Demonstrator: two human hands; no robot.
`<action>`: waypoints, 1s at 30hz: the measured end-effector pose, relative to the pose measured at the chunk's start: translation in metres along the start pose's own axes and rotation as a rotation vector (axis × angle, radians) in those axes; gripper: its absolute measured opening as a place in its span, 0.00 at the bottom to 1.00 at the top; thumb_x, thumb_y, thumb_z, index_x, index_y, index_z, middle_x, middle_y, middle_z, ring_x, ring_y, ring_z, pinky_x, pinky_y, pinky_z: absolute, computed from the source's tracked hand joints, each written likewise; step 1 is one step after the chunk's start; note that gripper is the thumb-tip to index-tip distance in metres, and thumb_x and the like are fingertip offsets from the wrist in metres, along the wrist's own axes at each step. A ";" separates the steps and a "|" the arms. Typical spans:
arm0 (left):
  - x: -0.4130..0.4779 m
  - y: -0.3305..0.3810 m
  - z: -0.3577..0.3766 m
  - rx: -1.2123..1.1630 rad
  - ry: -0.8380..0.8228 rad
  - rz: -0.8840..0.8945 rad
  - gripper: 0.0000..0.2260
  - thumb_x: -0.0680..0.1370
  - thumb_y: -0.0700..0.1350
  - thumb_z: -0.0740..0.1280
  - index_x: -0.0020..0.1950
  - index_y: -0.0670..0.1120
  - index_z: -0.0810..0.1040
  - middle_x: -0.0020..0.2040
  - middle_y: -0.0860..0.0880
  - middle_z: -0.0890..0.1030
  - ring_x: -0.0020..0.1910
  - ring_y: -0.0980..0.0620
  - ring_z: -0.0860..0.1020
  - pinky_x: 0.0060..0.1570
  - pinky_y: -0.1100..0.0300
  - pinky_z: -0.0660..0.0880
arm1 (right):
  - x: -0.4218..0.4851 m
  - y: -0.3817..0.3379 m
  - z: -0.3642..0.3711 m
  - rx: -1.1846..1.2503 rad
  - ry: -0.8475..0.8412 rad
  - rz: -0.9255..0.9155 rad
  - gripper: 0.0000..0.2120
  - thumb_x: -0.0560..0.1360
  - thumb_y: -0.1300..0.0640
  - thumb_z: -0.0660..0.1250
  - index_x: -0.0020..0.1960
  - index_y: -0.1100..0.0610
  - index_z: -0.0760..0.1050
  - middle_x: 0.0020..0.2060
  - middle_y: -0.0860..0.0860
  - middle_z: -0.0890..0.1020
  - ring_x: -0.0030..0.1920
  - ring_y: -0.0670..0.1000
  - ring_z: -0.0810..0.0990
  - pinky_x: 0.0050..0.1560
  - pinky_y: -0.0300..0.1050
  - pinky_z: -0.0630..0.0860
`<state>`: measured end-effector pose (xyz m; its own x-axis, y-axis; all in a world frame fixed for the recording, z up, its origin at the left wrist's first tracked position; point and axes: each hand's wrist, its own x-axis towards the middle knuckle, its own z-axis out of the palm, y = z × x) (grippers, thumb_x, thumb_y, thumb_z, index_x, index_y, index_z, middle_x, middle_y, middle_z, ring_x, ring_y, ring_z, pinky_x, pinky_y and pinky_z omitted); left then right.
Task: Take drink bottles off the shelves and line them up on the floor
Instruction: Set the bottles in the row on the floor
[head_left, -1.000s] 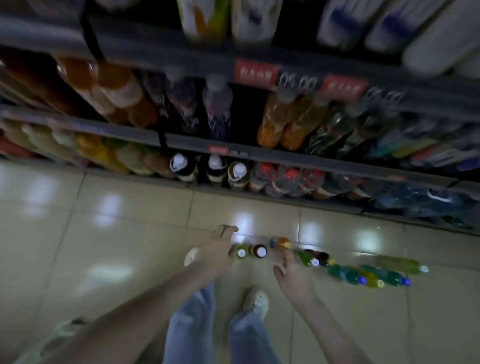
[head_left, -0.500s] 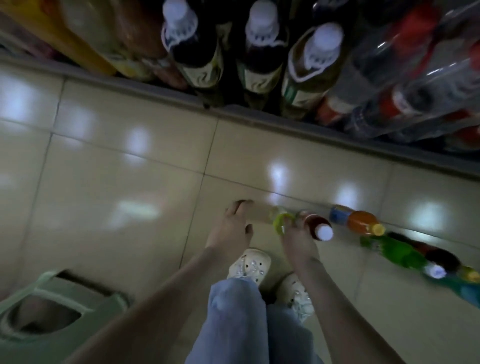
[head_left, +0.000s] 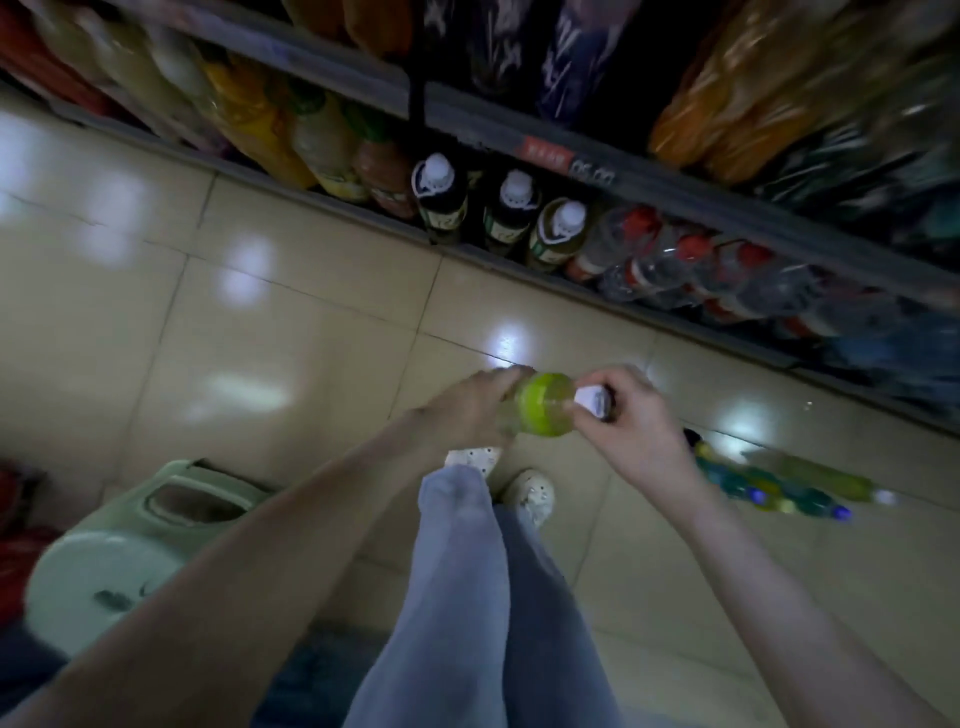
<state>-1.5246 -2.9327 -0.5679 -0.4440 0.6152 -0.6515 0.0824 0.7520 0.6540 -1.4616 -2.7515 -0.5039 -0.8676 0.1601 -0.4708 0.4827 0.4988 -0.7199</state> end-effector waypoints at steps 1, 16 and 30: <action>-0.019 0.024 -0.015 -0.005 0.074 0.015 0.33 0.65 0.52 0.71 0.68 0.45 0.69 0.61 0.45 0.78 0.58 0.44 0.77 0.52 0.58 0.71 | -0.013 -0.026 -0.018 0.086 0.026 0.018 0.09 0.69 0.57 0.74 0.44 0.46 0.76 0.45 0.49 0.81 0.45 0.48 0.79 0.50 0.45 0.77; -0.149 0.281 -0.094 -0.273 0.081 0.263 0.29 0.66 0.47 0.78 0.64 0.46 0.72 0.52 0.50 0.81 0.45 0.58 0.81 0.39 0.61 0.79 | -0.145 -0.142 -0.175 0.609 -0.026 -0.062 0.20 0.65 0.50 0.73 0.56 0.54 0.77 0.52 0.53 0.84 0.50 0.53 0.84 0.48 0.50 0.80; -0.199 0.546 -0.048 -0.159 0.103 0.504 0.21 0.73 0.44 0.73 0.63 0.53 0.71 0.60 0.50 0.78 0.55 0.55 0.80 0.49 0.60 0.78 | -0.296 -0.128 -0.411 0.574 0.369 -0.356 0.15 0.71 0.52 0.73 0.55 0.56 0.80 0.47 0.54 0.86 0.47 0.56 0.85 0.48 0.54 0.81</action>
<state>-1.4344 -2.6564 -0.0626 -0.4698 0.8584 -0.2058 0.1754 0.3193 0.9313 -1.3154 -2.5122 -0.0626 -0.9173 0.3969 -0.0327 0.0656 0.0696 -0.9954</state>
